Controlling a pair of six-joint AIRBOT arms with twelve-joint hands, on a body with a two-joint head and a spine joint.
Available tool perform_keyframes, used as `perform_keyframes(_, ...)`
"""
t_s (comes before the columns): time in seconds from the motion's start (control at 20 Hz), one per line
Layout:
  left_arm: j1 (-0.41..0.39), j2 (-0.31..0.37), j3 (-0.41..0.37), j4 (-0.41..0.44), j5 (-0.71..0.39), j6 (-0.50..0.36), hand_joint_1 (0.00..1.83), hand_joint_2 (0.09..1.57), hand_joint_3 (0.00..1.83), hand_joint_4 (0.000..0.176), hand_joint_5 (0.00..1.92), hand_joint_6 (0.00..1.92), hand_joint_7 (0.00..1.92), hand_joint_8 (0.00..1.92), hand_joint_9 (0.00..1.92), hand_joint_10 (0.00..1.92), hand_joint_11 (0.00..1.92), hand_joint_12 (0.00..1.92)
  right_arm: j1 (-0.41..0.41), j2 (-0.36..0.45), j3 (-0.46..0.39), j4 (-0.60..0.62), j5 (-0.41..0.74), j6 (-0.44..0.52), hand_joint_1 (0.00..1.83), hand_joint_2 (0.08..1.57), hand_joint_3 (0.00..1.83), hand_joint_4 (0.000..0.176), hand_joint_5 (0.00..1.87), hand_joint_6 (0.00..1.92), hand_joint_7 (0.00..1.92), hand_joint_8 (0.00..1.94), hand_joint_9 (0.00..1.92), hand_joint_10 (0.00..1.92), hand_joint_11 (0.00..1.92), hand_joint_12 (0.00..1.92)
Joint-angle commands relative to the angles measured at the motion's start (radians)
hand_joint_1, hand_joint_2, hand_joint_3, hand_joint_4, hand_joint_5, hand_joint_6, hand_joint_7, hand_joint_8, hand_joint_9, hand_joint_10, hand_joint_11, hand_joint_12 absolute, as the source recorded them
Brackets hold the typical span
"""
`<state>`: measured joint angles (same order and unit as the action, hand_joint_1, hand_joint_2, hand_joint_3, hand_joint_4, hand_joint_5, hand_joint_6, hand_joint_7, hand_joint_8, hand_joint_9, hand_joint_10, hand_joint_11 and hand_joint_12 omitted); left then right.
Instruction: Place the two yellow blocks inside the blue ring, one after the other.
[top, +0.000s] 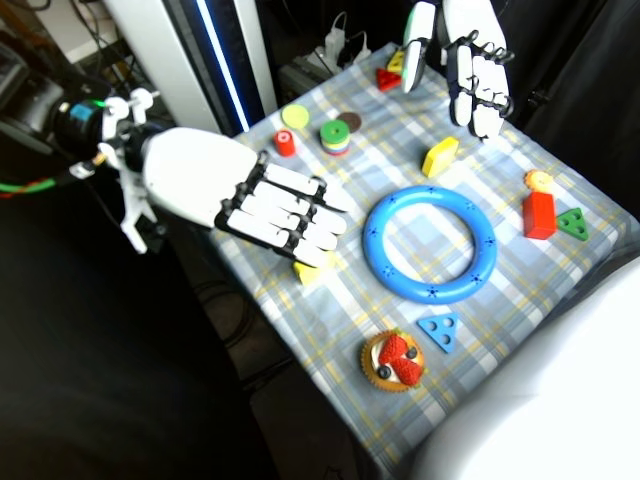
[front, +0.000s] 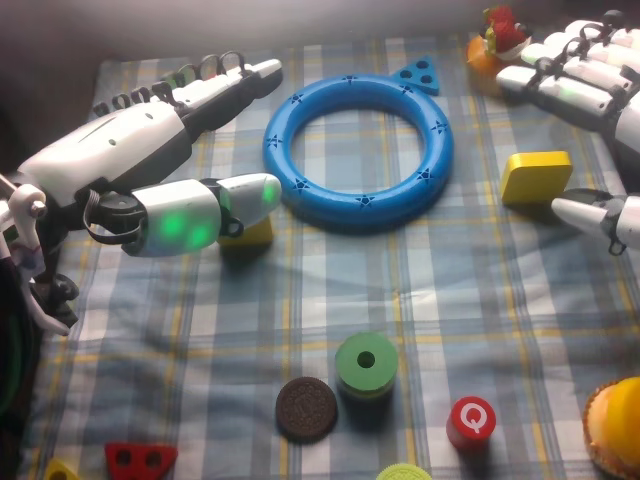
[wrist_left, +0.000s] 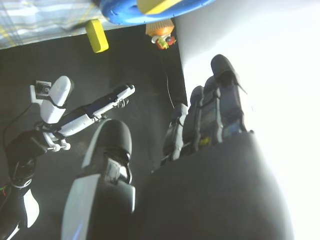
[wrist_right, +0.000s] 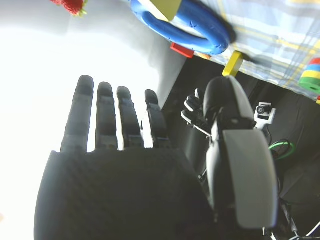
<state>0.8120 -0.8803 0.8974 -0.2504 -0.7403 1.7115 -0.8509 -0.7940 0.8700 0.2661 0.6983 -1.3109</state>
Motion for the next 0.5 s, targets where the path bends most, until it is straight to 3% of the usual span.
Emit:
perform_keyframes(0.0,-0.016,0.001,0.003,0.012,-0.123,-0.003,0.35,1.28,0.01,0.058,0.0,0.0,0.0,0.0,0.0,0.0,0.0,0.0,0.008,-0.001,0.004,-0.005,0.123,-0.003,0.52,1.28,0.05,0.0,0.0,0.0,0.0,0.0,0.0,0.0,0.0,0.0)
perform_keyframes(0.05,-0.017,0.001,0.004,0.01,-0.124,-0.003,0.39,1.28,0.0,0.051,0.0,0.0,0.0,0.0,0.0,0.0,0.0,0.0,0.004,-0.002,0.004,0.001,0.126,-0.003,0.52,1.29,0.03,0.0,0.0,0.0,0.0,0.0,0.0,0.0,0.0,0.0)
perform_keyframes(0.15,-0.017,0.001,0.007,0.005,-0.12,-0.003,0.44,1.26,0.0,0.056,0.0,0.0,0.0,0.0,0.0,0.0,0.0,0.0,0.001,-0.003,0.004,0.009,0.134,-0.003,0.54,1.29,0.02,0.0,0.0,0.0,0.0,0.0,0.0,0.0,0.0,0.0)
perform_keyframes(0.25,-0.016,-0.001,0.016,-0.014,-0.101,0.007,0.48,1.24,0.0,0.045,0.01,0.0,0.0,0.0,0.0,0.0,0.0,0.0,-0.001,-0.003,0.005,0.018,0.141,-0.003,0.52,1.3,0.01,0.0,0.0,0.0,0.0,0.0,0.0,0.0,0.0,0.0)
perform_keyframes(0.3,-0.017,-0.006,0.023,-0.043,-0.079,0.04,0.73,1.16,0.0,0.056,0.02,0.01,0.0,0.0,0.0,0.0,0.0,0.0,-0.003,-0.003,0.005,0.021,0.146,-0.003,0.49,1.31,0.01,0.0,0.0,0.0,0.0,0.0,0.0,0.0,0.0,0.0)
perform_keyframes(0.35,-0.017,-0.011,0.03,-0.064,-0.062,0.065,0.91,1.06,0.0,0.051,0.08,0.01,0.05,0.0,0.0,0.0,0.0,0.0,-0.003,-0.003,0.005,0.023,0.149,-0.003,0.49,1.31,0.01,0.0,0.0,0.0,0.0,0.0,0.0,0.0,0.0,0.0)
perform_keyframes(0.45,-0.02,-0.03,0.049,-0.111,-0.027,0.108,1.03,1.0,0.0,0.048,0.15,0.01,0.14,0.01,0.03,0.01,0.0,0.0,-0.004,-0.003,0.005,0.027,0.149,-0.003,0.48,1.31,0.01,0.0,0.0,0.0,0.0,0.0,0.0,0.0,0.0,0.0)
